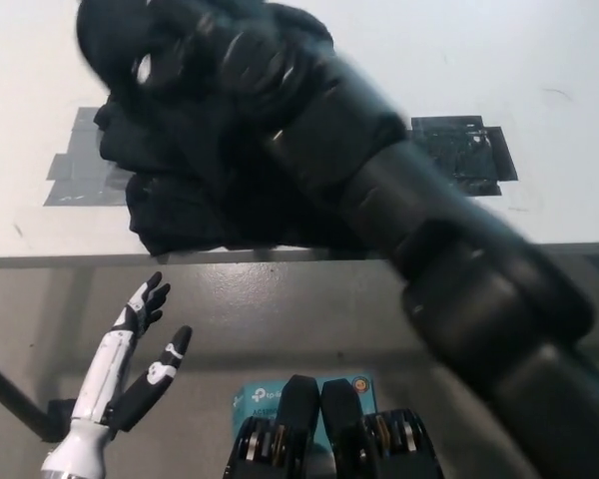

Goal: The robot grabs the right edges of the black jacket on the table, and folds it in half

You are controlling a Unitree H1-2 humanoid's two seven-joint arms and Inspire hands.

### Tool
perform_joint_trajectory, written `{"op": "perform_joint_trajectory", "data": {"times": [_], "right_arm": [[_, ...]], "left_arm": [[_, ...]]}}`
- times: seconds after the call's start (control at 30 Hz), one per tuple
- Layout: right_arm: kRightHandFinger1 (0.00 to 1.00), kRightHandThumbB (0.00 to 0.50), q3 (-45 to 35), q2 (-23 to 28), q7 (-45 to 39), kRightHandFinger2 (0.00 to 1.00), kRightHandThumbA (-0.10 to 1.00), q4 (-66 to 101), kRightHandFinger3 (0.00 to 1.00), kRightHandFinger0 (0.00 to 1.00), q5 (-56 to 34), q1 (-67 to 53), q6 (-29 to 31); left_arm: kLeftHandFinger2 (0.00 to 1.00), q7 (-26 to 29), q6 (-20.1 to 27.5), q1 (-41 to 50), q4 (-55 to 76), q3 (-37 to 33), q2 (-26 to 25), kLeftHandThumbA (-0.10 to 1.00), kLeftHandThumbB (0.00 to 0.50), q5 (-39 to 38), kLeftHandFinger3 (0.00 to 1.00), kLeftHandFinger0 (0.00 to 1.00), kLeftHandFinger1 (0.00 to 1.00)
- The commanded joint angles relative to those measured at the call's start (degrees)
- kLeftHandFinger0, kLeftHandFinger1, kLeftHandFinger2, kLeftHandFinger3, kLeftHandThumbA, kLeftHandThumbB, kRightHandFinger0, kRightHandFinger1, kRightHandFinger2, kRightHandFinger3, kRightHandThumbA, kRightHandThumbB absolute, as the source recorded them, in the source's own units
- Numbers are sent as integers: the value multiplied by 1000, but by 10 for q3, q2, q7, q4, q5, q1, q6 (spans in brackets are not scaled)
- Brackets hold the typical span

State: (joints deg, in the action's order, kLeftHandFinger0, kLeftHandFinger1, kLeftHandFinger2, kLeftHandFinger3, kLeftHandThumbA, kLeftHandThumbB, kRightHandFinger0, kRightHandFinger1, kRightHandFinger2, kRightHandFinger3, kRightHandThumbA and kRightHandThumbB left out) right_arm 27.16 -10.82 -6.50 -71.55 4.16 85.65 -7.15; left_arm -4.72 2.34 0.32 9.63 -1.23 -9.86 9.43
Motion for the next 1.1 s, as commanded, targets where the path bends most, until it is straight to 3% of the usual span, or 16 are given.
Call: {"op": "perform_joint_trajectory", "data": {"times": [0.0,0.03,0.07,0.1,0.13,0.2,0.33,0.47,0.57,0.63,0.67,0.83,0.93,1.0,1.03,1.07], "right_arm": [[599,224,-6,-33,29,566,84,-23,472,377,38,47,63],[1000,321,-12,-35,-13,1000,421,-28,1000,788,30,45,43],[1000,360,-20,-37,-77,1000,541,-34,1000,1000,17,41,12],[1000,423,-15,-38,-93,1000,618,-37,1000,1000,22,40,3],[1000,432,-15,-38,-101,1000,622,-38,1000,1000,26,40,-1],[1000,498,2,-31,-112,1000,779,-49,1000,1000,48,38,15],[1000,500,4,-14,-112,1000,973,-48,1000,1000,63,39,17],[1000,498,-24,-3,-117,1000,982,-39,1000,1000,47,46,21],[1000,460,-48,0,-121,1000,1000,-36,1000,1000,36,63,24],[1000,467,-55,2,-125,1000,1000,-29,1000,1000,39,72,26],[1000,499,-60,6,-134,1000,1000,-25,1000,1000,38,82,23],[1000,493,-100,24,-176,1000,1000,-22,1000,1000,20,133,19],[1000,500,-115,54,-200,1000,1000,6,1000,1000,16,161,-1],[1000,486,-141,86,-230,1000,1000,60,1000,1000,-5,170,-18],[1000,458,-155,112,-239,1000,986,117,1000,1000,-14,163,-19],[1000,491,-171,128,-242,1000,951,163,1000,1000,-24,156,-51]], "left_arm": [[1000,-11,-4,-15,21,-12,-14,724,90,20,1000,1000,1000],[1000,-11,-4,-18,19,-14,-15,695,94,20,1000,1000,1000],[1000,-12,-3,-23,16,-17,-15,684,94,19,1000,1000,1000],[1000,-12,-7,-22,18,-18,-16,670,104,21,1000,1000,1000],[1000,-13,-10,-22,20,-18,-16,668,105,22,1000,1000,1000],[1000,-16,-10,-30,21,-20,-23,661,95,28,1000,1000,1000],[1000,-16,-1,-31,19,-24,-26,649,106,29,1000,1000,1000],[1000,-14,-2,-31,17,-26,-28,670,116,29,1000,1000,1000],[1000,-10,8,-31,13,-26,-30,641,111,35,1000,1000,1000],[1000,-10,12,-23,13,-24,-30,628,110,29,1000,1000,1000],[1000,-11,10,-22,14,-24,-31,633,115,30,1000,1000,1000],[1000,-11,-9,-23,16,-22,-28,678,116,28,1000,1000,1000],[1000,-9,-12,-15,20,-25,-22,684,107,30,1000,1000,1000],[1000,-21,-6,-19,21,-21,-26,648,67,3,1000,1000,1000],[1000,-18,-11,-23,21,-18,-27,664,80,7,1000,1000,1000],[1000,-15,-15,-27,21,-17,-30,717,97,17,1000,1000,1000]]}}
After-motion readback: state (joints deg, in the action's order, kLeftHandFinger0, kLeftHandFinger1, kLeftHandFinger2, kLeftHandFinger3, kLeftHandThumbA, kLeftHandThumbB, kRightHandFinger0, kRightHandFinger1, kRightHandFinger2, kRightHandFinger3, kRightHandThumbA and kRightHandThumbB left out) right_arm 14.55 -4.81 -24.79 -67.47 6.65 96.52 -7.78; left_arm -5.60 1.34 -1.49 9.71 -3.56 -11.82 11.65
